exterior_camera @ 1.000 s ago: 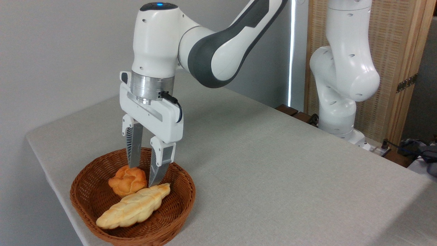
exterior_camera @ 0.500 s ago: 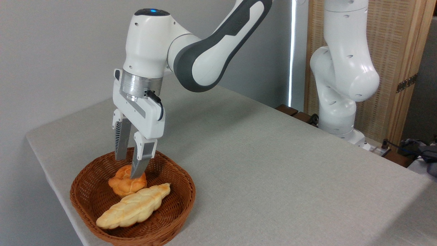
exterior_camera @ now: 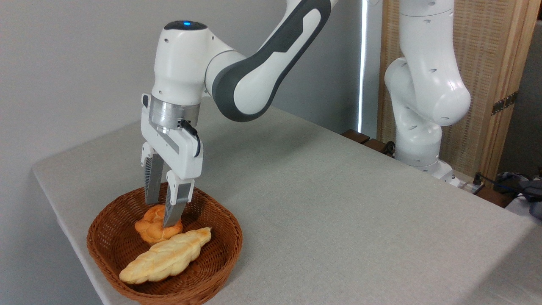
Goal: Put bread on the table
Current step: 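Close the gripper on the orange bun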
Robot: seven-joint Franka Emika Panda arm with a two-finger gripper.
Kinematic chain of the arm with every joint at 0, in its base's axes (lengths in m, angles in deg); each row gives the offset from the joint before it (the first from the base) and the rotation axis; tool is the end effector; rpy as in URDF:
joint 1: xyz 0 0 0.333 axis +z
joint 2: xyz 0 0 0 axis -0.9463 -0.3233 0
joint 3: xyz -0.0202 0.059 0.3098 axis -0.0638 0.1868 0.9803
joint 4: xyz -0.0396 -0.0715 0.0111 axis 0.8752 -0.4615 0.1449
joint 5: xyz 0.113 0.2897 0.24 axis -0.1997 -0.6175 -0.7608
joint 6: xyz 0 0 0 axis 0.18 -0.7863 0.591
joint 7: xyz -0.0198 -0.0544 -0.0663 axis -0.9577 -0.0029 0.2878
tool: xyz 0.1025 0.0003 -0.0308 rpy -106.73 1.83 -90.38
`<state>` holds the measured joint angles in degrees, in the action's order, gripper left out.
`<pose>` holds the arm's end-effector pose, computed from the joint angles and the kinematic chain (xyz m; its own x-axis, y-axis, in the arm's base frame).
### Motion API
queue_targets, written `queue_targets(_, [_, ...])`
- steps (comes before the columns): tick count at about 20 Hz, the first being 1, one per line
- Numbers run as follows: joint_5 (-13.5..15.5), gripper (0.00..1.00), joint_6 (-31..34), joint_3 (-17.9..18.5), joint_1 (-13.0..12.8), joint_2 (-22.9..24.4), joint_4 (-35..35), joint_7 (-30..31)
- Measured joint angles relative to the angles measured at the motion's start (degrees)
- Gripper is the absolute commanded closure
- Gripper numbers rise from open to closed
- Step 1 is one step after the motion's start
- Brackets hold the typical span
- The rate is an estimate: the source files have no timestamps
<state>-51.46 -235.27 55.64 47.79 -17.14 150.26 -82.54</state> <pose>0.5798 -0.1564 0.4284 0.6205 -0.7124 0.3279 -0.6891 -0.6949 -0.2056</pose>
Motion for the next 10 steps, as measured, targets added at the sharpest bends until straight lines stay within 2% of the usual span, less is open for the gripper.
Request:
queue_targets(7, [0.0,0.00,-1.7,0.0,0.0,-1.5,0.0,0.0])
queue_targets(9, [0.0,0.09,-1.7,0.0,0.0,-1.6,0.0,0.0])
queue_targets(10, [0.0,0.21,-1.7,0.0,0.0,-1.7,0.0,0.0])
